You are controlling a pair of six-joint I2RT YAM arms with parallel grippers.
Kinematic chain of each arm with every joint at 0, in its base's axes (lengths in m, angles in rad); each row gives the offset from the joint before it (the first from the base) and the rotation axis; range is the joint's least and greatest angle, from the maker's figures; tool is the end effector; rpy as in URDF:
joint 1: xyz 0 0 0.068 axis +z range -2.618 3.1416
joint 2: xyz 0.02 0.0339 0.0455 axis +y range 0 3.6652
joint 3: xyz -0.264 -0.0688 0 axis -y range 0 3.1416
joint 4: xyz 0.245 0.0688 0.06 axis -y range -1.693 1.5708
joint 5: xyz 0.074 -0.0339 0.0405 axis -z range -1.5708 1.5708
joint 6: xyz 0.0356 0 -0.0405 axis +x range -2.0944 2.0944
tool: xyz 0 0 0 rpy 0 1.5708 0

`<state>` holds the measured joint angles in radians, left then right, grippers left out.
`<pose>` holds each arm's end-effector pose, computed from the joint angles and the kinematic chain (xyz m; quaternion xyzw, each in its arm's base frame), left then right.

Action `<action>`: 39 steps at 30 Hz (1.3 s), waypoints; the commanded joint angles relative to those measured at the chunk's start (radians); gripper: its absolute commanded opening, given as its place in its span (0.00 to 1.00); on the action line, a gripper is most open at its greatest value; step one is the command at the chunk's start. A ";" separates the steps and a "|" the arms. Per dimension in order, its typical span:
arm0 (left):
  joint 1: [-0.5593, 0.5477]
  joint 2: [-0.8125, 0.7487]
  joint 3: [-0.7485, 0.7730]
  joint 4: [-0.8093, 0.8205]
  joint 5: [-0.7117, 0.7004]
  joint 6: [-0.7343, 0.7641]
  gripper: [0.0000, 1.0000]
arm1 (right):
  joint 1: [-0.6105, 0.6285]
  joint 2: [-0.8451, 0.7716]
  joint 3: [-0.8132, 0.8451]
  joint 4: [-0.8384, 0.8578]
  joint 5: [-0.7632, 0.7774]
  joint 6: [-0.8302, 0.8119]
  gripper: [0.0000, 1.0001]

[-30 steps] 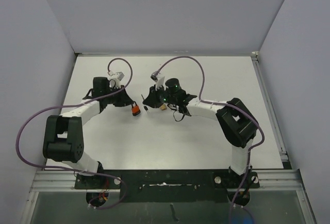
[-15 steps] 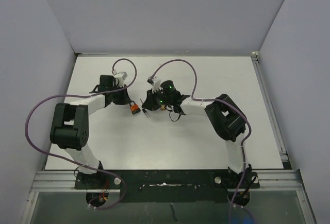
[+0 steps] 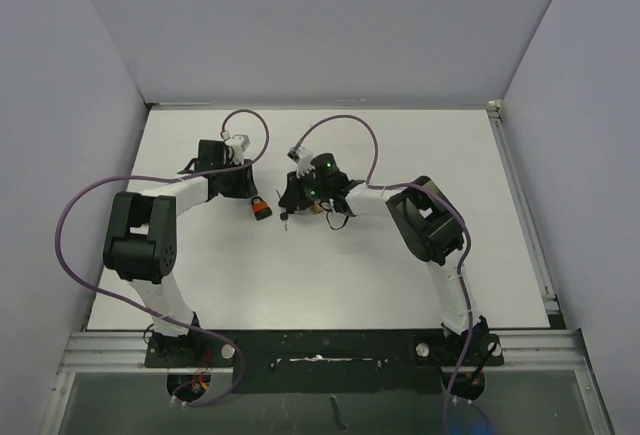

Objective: Lock with the key
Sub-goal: Place the lock at the center of the board, then place the key at the center of the board, then reset both arms

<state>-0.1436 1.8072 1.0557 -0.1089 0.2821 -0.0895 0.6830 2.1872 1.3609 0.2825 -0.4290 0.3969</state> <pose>0.3671 -0.0631 0.1647 0.0740 0.9266 -0.1710 0.3267 0.3582 0.3105 0.1344 -0.2248 0.8275 0.4058 0.3164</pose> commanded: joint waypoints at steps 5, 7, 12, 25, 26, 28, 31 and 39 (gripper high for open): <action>-0.005 -0.065 0.025 0.061 -0.004 -0.029 0.37 | -0.020 -0.008 0.064 -0.005 -0.009 -0.041 0.34; -0.005 -0.094 0.022 0.063 -0.008 -0.035 0.40 | -0.020 -0.021 0.063 -0.006 -0.015 -0.048 0.39; -0.005 -0.194 -0.003 0.075 -0.028 -0.054 0.55 | -0.008 -0.056 0.070 -0.008 -0.043 -0.069 0.50; -0.004 -0.442 -0.062 0.073 -0.085 -0.071 0.64 | 0.024 -0.142 0.057 -0.024 -0.037 -0.111 0.52; -0.004 -0.458 -0.070 0.079 -0.088 -0.077 0.68 | 0.024 -0.155 0.045 -0.026 -0.027 -0.118 0.52; -0.004 -0.487 -0.083 0.085 -0.088 -0.087 0.95 | 0.024 -0.182 0.023 -0.034 -0.010 -0.138 0.52; -0.005 -0.526 -0.101 0.089 -0.082 -0.098 0.98 | 0.025 -0.244 -0.023 -0.045 0.033 -0.167 0.52; -0.010 -0.607 -0.142 0.086 -0.118 -0.118 0.98 | -0.041 -0.456 -0.203 -0.038 0.181 -0.196 0.57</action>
<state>-0.1482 1.2587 0.9131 -0.0696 0.1936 -0.1928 0.7006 1.8603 1.2247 0.2070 -0.3492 0.2203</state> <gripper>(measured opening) 0.976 0.557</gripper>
